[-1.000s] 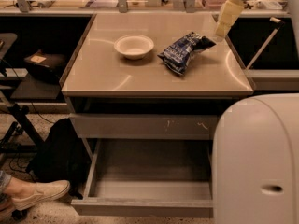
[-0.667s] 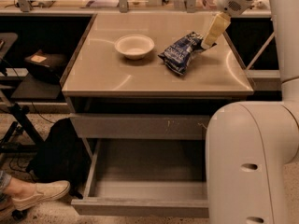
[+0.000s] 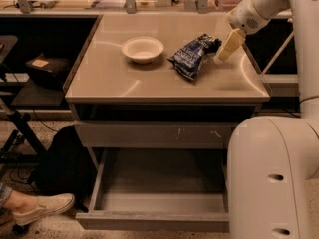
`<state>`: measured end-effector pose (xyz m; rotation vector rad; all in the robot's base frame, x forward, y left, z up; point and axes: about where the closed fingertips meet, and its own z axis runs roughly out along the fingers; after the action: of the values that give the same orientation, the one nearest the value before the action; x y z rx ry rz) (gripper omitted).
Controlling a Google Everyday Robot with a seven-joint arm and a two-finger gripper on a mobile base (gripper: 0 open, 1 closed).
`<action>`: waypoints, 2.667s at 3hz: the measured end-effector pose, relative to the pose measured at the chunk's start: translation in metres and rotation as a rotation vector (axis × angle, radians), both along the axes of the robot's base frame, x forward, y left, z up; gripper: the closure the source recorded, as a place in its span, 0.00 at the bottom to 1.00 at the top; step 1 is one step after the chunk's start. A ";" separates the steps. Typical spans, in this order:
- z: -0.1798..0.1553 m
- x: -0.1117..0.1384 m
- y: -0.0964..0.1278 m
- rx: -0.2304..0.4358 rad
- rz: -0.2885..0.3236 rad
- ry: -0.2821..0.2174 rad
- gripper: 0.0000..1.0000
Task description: Place blue chip bag into middle drawer
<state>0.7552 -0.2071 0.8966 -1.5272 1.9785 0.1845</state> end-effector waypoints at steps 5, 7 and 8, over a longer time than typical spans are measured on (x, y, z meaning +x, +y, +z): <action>-0.036 0.017 0.088 0.263 0.171 0.031 0.00; -0.036 0.018 0.088 0.263 0.171 0.031 0.19; -0.036 0.018 0.088 0.263 0.171 0.031 0.42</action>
Offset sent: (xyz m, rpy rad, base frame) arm -0.0100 0.0421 -0.0228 0.1953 0.0506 0.1477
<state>0.7727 -0.1186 0.8609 -1.5251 1.7651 0.5209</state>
